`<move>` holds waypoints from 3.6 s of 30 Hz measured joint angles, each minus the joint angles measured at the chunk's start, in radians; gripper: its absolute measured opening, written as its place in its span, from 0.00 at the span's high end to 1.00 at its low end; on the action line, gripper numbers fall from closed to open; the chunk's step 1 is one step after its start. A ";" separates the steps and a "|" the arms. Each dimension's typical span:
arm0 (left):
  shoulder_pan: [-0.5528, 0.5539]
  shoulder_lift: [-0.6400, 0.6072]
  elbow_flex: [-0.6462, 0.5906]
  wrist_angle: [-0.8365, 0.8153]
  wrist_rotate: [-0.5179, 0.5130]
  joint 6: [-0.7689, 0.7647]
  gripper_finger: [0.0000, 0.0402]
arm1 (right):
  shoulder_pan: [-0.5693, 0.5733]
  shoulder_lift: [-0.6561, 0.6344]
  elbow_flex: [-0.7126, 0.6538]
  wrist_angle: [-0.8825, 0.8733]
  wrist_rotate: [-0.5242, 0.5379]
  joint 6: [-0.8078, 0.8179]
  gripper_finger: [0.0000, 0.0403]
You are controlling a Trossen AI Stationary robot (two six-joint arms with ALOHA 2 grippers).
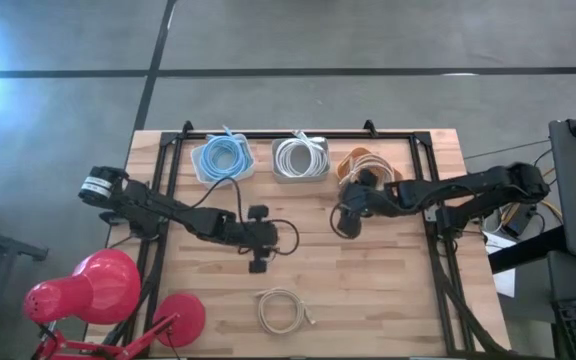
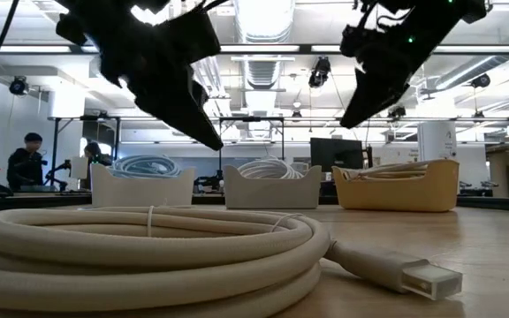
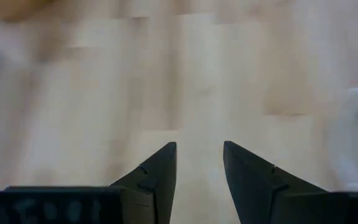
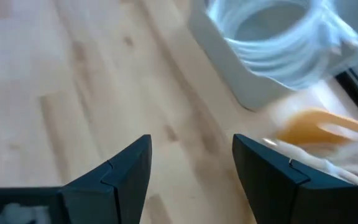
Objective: Pick & Place USB Port
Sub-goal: Put the brown cable into the yellow bin
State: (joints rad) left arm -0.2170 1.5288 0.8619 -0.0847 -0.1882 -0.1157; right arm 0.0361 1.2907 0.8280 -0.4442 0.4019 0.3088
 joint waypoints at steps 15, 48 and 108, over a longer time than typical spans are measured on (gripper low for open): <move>-0.085 0.165 0.000 0.331 0.352 -0.113 0.65 | 0.040 0.098 -0.002 0.065 -0.010 -0.025 0.45; -0.135 0.330 0.014 0.374 0.130 -0.063 0.65 | 0.108 0.148 0.081 0.069 -0.013 -0.029 0.45; -0.038 0.305 0.097 0.198 -0.488 0.213 0.85 | 0.110 0.518 0.101 0.521 -0.156 -0.092 0.46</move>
State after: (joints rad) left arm -0.2550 1.8339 0.9587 0.1137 -0.6762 0.0971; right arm 0.1463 1.8084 0.9292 0.0768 0.2455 0.2167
